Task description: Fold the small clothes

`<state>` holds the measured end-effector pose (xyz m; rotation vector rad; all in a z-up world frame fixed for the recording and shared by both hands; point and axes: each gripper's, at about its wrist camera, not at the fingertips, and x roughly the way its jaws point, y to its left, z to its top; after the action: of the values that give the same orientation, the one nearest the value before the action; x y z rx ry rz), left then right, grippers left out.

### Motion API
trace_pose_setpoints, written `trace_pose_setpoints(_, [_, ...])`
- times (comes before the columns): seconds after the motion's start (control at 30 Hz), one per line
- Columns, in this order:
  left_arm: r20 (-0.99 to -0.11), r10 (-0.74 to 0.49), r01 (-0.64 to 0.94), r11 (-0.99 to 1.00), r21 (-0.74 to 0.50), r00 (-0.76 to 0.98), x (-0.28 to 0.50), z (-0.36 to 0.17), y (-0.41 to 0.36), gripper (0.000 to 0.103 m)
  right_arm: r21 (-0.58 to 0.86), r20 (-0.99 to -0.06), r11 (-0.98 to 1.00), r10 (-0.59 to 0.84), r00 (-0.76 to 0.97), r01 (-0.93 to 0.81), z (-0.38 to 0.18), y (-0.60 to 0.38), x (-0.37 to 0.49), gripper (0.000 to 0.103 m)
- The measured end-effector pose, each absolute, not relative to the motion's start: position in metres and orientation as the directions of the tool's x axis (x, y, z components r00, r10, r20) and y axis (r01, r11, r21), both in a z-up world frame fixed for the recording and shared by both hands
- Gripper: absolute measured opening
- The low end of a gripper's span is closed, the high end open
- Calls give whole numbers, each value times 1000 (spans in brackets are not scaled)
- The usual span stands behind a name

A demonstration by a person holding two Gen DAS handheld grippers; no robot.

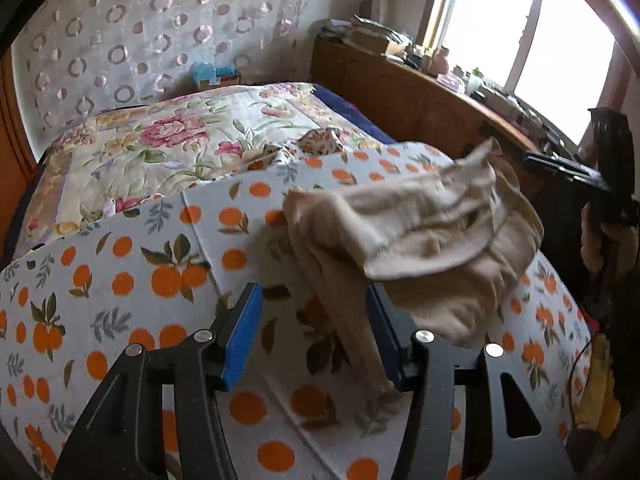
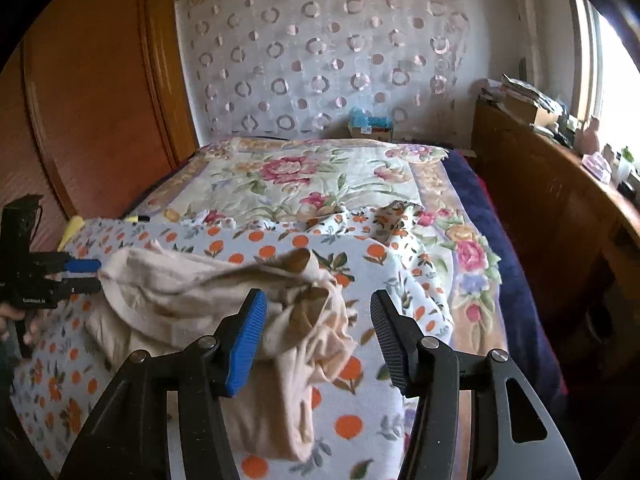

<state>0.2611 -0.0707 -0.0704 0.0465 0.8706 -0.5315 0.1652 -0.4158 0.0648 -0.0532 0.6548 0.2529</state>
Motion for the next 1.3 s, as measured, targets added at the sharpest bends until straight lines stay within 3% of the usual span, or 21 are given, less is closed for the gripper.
trace_pose_setpoints(0.3, [-775, -400, 527, 844, -104, 488, 277, -84, -103, 55, -29, -701, 952, 199, 685, -306, 41, -408, 158, 56])
trace_pose_setpoints(0.53, [-719, -395, 520, 852, -55, 572, 309, -68, -116, 55, -37, -659, 925, 262, 705, -378, 54, -390, 189, 56])
trace_pose_setpoints(0.57, [-714, -398, 518, 853, -59, 576, 315, -66, -117, 55, -34, -647, 924, 271, 712, -382, 57, -389, 194, 52])
trace_pose_setpoints(0.6, [-710, -399, 511, 857, -63, 581, 320, -65, -117, 55, -24, -635, 919, 290, 716, -394, 59, -390, 198, 33])
trace_pose_setpoints(0.67, [-704, -397, 491, 868, -78, 589, 332, -65, -114, 55, 16, -617, 909, 337, 711, -416, 61, -395, 204, 9])
trace_pose_setpoints(0.8, [-713, -353, 417, 904, -93, 606, 352, -71, -104, 55, 135, -576, 919, 376, 726, -369, 62, -419, 218, 2])
trace_pose_setpoints(0.9, [-722, -293, 353, 933, -72, 626, 362, -77, -95, 55, 161, -613, 965, 262, 746, -207, 52, -442, 224, 2])
trace_pose_setpoints(1.0, [-727, -264, 310, 948, -74, 633, 366, -80, -85, 55, 141, -634, 976, 220, 742, -168, 46, -446, 221, 2])
trace_pose_setpoints(1.03, [-728, -269, 312, 947, -79, 631, 365, -80, -82, 55, 126, -646, 979, 204, 736, -161, 45, -444, 219, 7])
trace_pose_setpoints(1.13, [-724, -297, 335, 937, -97, 623, 358, -78, -79, 55, 71, -670, 986, 158, 725, -150, 49, -432, 216, 36])
trace_pose_setpoints(1.17, [-722, -307, 341, 934, -104, 620, 355, -77, -80, 55, 61, -667, 987, 153, 729, -151, 52, -430, 209, 54])
trace_pose_setpoints(1.2, [-719, -322, 353, 929, -113, 616, 349, -75, -81, 55, 52, -666, 987, 148, 731, -152, 56, -424, 210, 66])
trace_pose_setpoints(1.3, [-714, -352, 383, 915, -127, 605, 337, -73, -84, 55, 52, -663, 984, 163, 730, -172, 65, -409, 197, 73])
